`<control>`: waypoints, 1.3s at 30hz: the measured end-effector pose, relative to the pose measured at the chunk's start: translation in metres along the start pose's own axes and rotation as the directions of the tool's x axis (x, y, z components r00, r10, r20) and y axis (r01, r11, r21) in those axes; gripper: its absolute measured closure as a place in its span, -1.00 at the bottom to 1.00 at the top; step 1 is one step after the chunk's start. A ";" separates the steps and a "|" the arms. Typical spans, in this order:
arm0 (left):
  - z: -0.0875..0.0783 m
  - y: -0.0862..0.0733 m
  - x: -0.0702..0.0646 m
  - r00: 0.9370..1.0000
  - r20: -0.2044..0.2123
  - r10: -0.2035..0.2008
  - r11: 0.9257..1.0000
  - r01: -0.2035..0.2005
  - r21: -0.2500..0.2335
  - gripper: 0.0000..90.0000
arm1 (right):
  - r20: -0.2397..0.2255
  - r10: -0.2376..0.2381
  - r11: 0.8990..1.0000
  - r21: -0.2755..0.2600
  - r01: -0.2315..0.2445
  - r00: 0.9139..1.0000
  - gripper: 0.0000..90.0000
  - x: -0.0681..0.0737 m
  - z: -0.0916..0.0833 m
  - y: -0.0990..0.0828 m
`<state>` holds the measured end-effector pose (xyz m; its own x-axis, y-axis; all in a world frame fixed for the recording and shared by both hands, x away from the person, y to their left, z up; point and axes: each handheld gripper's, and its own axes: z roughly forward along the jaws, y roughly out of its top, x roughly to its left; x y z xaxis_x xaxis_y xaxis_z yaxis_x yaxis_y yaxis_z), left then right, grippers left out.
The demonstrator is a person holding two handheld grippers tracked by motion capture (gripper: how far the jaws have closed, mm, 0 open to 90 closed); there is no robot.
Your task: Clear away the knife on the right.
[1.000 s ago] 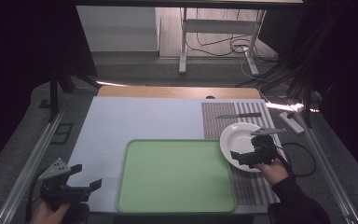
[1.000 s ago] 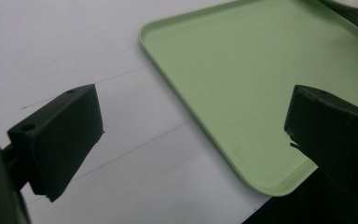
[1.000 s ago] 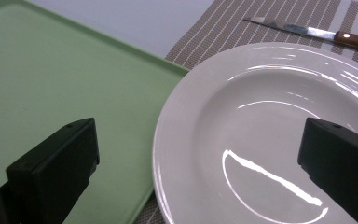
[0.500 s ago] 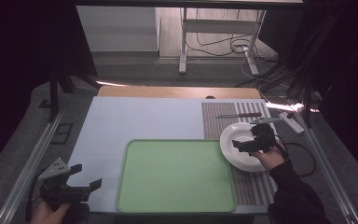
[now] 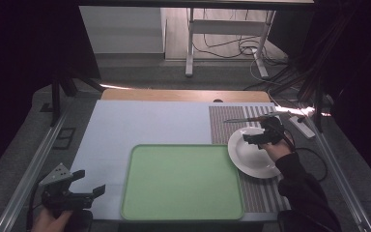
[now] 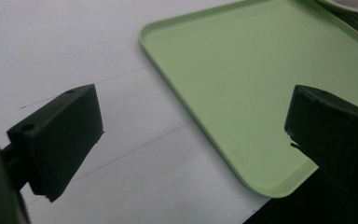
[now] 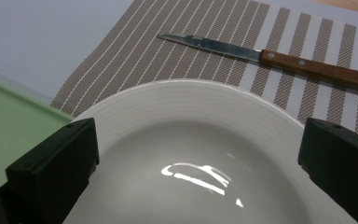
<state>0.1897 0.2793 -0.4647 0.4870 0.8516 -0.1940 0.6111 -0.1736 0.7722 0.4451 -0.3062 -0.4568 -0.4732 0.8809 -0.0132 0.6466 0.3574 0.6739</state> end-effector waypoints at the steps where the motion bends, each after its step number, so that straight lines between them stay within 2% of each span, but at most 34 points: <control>1: 0.000 0.000 0.000 1.000 0.000 0.000 1.000 0.000 0.000 -0.92 | 0.004 0.005 1.000 0.002 -0.005 1.000 -1.00 -0.002 0.002 0.002; 15: 0.000 0.000 0.001 1.000 0.001 -0.006 1.000 0.006 -0.002 -0.92 | 0.048 0.056 0.998 0.029 -0.057 0.997 -1.00 -0.025 0.027 0.016; 30: 0.001 0.000 0.001 1.000 -0.002 -0.007 1.000 0.007 0.002 -0.92 | 0.088 0.069 0.996 0.048 -0.074 0.994 -1.00 -0.041 0.051 0.031; 39: 0.001 0.000 0.001 1.000 0.000 -0.012 1.000 0.012 0.002 -0.92 | 0.097 0.064 0.995 0.064 -0.071 0.993 -1.00 -0.045 0.061 0.038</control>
<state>0.1906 0.2800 -0.4652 0.4797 0.8535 -0.2035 0.6181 -0.1641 0.7687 0.5277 -0.3128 -0.4757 -0.3707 0.9278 -0.0412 0.7156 0.3136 0.6242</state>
